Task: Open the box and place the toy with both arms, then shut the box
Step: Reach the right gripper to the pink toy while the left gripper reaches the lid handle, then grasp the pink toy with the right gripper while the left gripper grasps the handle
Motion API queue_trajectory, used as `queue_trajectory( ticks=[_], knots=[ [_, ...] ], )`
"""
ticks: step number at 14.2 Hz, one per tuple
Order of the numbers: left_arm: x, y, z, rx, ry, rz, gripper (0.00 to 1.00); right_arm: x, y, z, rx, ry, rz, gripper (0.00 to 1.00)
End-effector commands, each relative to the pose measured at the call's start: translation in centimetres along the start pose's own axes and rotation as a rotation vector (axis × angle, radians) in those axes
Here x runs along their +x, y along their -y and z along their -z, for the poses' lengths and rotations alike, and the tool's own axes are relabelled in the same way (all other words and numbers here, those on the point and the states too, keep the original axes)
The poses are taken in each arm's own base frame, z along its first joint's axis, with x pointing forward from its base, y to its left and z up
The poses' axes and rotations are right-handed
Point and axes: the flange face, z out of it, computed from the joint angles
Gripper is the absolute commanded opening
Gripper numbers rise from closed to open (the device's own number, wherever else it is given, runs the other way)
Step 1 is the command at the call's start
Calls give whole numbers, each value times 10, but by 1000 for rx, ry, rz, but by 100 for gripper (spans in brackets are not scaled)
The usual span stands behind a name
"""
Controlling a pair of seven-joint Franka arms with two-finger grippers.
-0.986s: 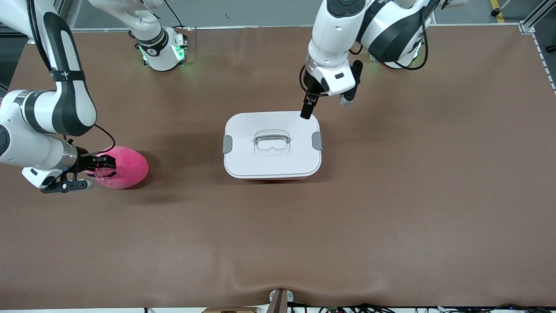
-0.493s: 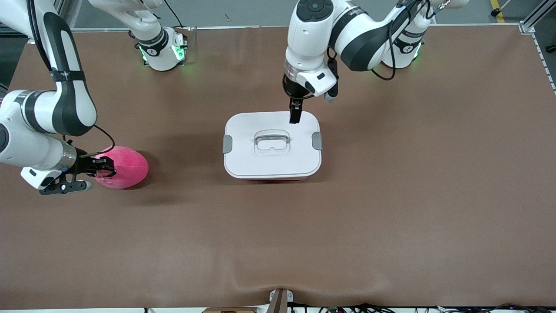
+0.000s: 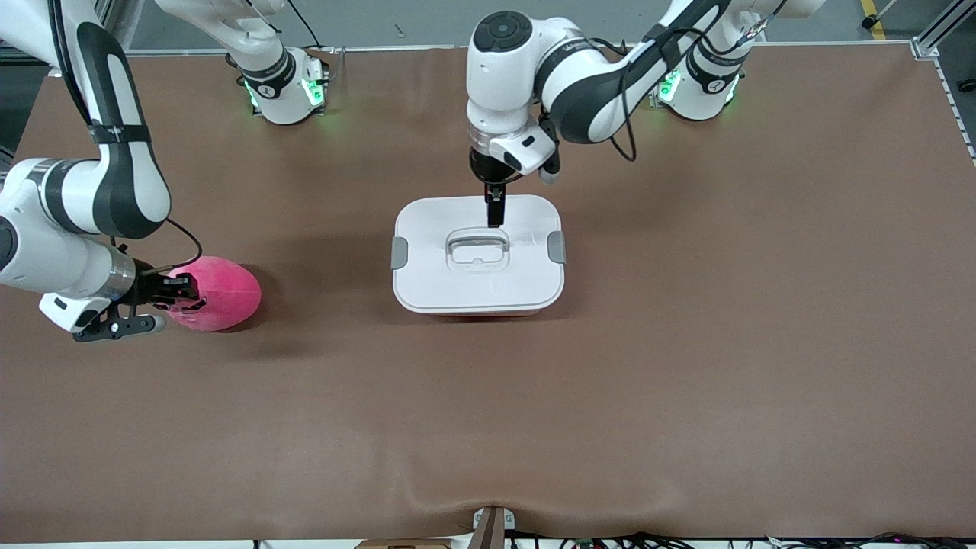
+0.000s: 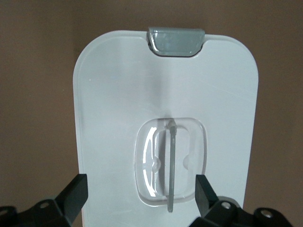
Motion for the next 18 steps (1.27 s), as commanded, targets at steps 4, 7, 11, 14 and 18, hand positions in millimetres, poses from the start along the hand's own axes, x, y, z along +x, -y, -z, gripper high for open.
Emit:
queue_trajectory(
  ticks=[4, 7, 11, 14, 18],
  knots=[
    [-24, -4, -18, -39, 5, 88, 96, -6, -3, 5, 16, 0, 10, 0],
    [-26, -13, -19, -35, 18, 106, 91, -5, -3, 12, 13, -13, 11, 0],
    [-24, -17, -29, -60, 2, 139, 88, -12, 4, 49, 13, -27, 22, 0],
    [-20, -21, -38, -53, -7, 164, 86, -9, 12, 86, 2, -73, 39, 0],
    [-21, -29, -48, -41, -6, 186, 79, -12, 24, 111, 2, -77, 56, 0]
  ],
)
